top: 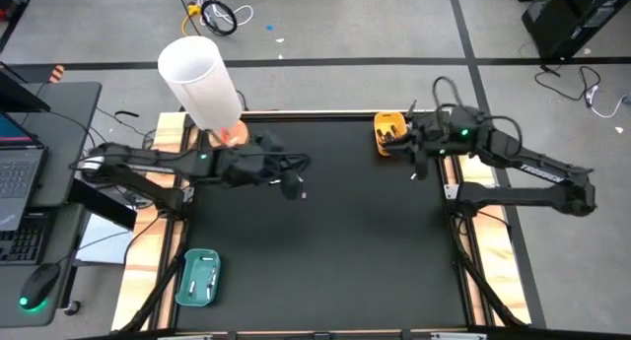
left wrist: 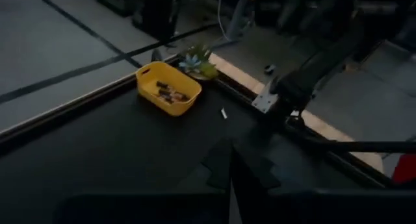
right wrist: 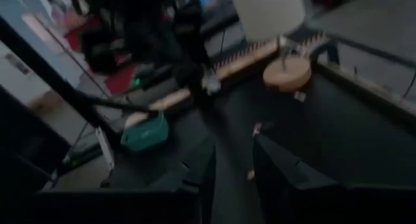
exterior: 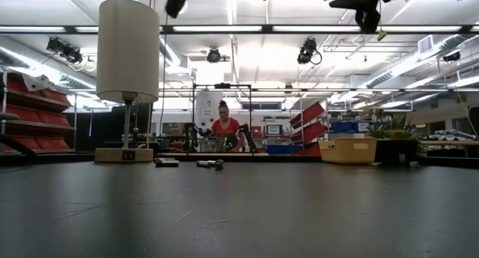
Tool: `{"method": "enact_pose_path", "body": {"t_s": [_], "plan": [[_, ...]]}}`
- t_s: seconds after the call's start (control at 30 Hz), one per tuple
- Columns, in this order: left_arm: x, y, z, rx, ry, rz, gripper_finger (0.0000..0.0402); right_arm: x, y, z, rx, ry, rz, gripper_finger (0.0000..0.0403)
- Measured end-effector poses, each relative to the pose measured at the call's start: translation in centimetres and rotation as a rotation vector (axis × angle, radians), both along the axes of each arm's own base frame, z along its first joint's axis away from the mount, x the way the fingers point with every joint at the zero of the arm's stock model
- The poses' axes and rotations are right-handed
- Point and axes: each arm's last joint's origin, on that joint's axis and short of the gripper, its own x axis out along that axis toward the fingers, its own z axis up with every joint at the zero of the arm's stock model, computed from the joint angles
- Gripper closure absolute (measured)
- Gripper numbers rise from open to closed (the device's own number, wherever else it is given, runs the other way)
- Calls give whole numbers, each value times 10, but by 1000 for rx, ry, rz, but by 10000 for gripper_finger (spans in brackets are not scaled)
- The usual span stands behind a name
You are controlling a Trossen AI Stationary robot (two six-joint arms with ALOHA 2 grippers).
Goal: Sort batteries
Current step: Put the left black battery into the yellow bin
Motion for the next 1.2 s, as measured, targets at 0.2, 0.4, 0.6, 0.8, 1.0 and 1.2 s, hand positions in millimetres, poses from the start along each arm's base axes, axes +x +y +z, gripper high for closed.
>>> {"method": "enact_pose_path", "body": {"t_s": [0.2, 0.4, 0.6, 0.8, 1.0, 1.2], "plan": [[-46, 12, -28, -16, 73, 55, 381, 27, 16, -12, 14, 78, -104, 316], [-91, 24, -53, -139, 203, 124, 381, 71, 21, -28, 54, 76, -171, 316], [-106, 28, -80, -220, 296, 151, 380, 114, 22, -54, 108, 83, -160, 316], [-95, 27, -109, -301, 396, 172, 341, 136, 20, -75, 171, 110, -170, 316], [-70, 33, -134, -363, 444, 225, 252, 137, 25, -69, 200, 58, -63, 316], [-45, 50, -162, -420, 496, 300, 218, 121, 37, -49, 163, 9, 8, 316]]}}
